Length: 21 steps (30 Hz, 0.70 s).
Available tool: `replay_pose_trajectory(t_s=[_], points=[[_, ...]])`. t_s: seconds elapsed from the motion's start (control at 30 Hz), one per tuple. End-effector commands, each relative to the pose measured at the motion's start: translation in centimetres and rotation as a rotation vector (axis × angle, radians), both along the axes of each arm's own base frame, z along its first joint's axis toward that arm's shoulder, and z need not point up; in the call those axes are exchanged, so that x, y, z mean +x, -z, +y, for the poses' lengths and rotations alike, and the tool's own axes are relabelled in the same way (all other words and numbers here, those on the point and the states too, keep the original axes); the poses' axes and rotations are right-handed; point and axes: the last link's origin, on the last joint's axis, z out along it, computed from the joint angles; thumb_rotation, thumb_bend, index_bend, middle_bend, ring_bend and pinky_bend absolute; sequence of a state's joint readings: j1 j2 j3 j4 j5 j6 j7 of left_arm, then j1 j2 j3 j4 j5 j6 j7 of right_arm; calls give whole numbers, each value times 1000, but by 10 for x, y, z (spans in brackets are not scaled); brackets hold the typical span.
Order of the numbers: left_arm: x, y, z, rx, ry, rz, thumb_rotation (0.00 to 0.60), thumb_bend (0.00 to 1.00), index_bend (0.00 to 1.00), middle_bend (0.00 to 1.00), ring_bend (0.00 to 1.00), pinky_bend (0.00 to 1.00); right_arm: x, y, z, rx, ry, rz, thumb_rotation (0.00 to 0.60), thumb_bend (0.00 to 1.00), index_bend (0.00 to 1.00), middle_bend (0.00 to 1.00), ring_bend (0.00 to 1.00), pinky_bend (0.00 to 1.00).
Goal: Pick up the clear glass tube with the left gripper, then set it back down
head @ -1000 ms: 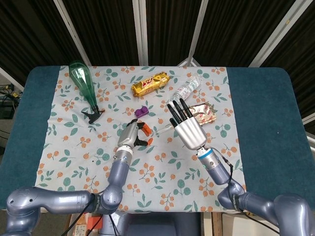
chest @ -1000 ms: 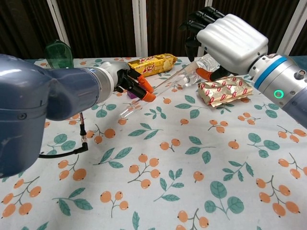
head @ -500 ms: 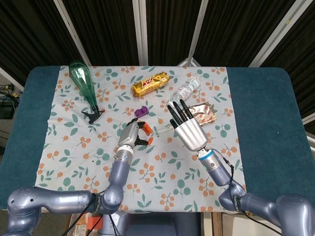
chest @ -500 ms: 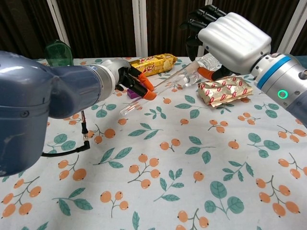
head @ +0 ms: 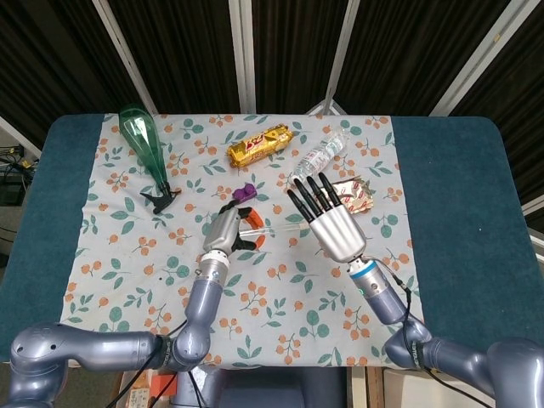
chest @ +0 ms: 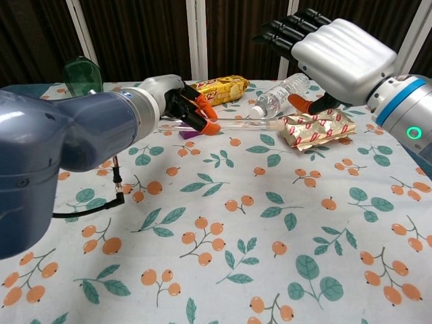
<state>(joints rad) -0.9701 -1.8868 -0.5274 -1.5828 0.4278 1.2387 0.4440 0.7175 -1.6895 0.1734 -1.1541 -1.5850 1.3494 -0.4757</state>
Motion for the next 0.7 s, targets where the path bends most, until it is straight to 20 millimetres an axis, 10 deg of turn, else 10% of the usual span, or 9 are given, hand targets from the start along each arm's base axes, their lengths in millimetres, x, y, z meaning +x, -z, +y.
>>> replay_pose_trajectory(t_s=[0.03, 0.7], points=[[-5, 0, -1, 3, 9, 12, 600, 532, 603, 496, 63, 0, -5, -3, 0, -4, 16, 5, 600, 444, 63, 34, 0, 0], [-56, 23, -19, -95, 197, 120, 600, 533, 597, 495, 63, 0, -42, -31, -8, -54, 133, 12, 600, 443, 63, 24, 0, 0]])
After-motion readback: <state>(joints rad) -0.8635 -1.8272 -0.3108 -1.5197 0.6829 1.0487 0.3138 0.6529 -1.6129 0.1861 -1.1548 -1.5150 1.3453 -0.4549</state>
